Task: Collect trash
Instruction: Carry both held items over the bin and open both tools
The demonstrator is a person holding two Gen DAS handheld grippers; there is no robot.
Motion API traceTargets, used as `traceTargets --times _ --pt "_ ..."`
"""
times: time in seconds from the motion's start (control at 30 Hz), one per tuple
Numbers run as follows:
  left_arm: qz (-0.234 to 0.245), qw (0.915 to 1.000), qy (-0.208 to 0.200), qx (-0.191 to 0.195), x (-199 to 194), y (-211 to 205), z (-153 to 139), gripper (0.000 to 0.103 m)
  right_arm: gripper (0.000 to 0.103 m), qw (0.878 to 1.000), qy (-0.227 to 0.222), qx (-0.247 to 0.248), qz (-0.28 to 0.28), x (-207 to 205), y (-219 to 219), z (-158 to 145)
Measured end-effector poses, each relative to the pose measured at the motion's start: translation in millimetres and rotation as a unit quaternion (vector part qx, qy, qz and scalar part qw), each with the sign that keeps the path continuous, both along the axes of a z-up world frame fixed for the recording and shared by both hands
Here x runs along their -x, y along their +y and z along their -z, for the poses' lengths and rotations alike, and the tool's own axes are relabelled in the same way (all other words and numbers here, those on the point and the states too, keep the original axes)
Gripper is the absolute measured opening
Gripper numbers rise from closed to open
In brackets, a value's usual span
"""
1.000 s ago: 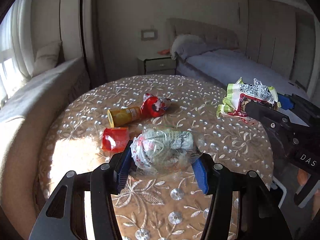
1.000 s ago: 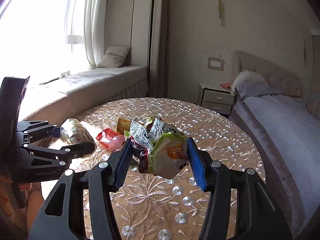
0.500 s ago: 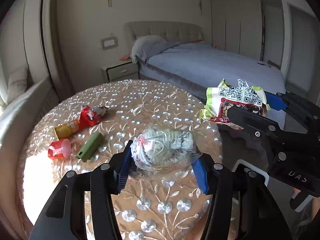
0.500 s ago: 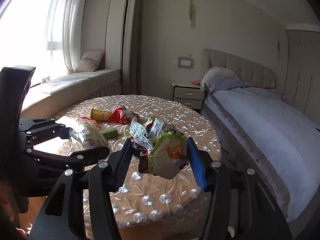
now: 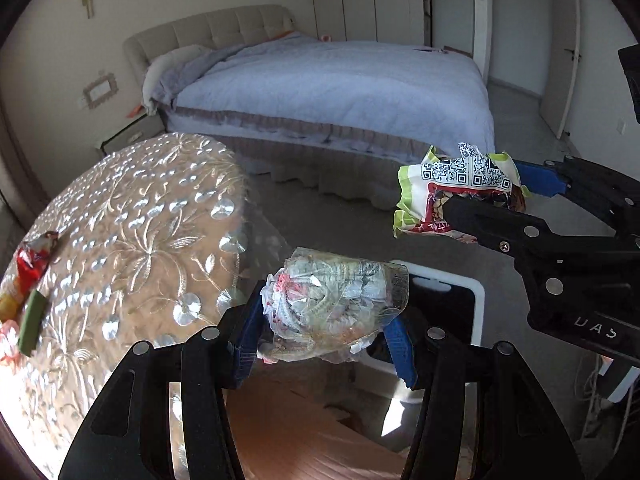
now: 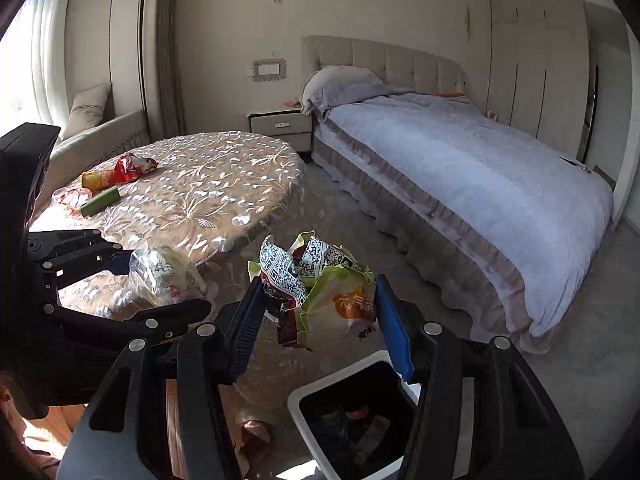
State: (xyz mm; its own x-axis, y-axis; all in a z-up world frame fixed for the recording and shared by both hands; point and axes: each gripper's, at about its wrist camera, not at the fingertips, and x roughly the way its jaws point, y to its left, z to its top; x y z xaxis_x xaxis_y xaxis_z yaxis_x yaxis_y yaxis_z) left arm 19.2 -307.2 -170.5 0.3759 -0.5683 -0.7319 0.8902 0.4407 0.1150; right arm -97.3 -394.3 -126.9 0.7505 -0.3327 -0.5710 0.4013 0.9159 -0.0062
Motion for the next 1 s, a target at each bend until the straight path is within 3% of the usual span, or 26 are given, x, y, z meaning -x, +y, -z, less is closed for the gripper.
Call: traceTargets --times 0.3,0.43,0.5,0.53,0.57,0.63,0.8,1.0 --pt "0.073 0.9928 0.040 -0.087 19.1 -66.4 84.8 0.054 0.056 0.997 0.073 -0.028 0.026 24.3 -47.8 70.4" --pt "0.110 0.9824 0.026 -0.149 22.7 -92.1 124.0 0.054 0.056 0.992 0.122 -0.029 0.024 28.7 -64.5 108.4" --pt "0.141 0.9729 0.026 -0.182 24.0 -103.5 141.4 0.058 0.059 0.988 0.148 -0.036 0.017 31.3 -73.4 127.7" --pt "0.152 0.9678 0.020 -0.199 26.6 -109.3 149.2 0.074 0.066 0.985 0.166 -0.041 0.010 32.5 -76.9 137.6" --pt "0.162 0.9642 0.010 -0.210 32.5 -113.9 154.6 0.095 0.080 0.983 0.181 -0.031 0.012 35.1 -79.0 146.6" --pt "0.173 0.9615 -0.024 -0.212 41.3 -119.2 159.1 0.096 0.099 0.980 0.196 -0.007 0.019 40.5 -80.4 157.2" --pt "0.195 0.9563 -0.027 -0.216 50.5 -127.8 161.7 0.097 0.099 0.975 0.222 -0.007 0.025 51.4 -85.1 173.1" --pt "0.189 0.9612 -0.033 -0.198 50.7 -126.8 153.9 0.097 0.099 0.976 0.215 -0.005 0.024 54.8 -89.4 171.0"
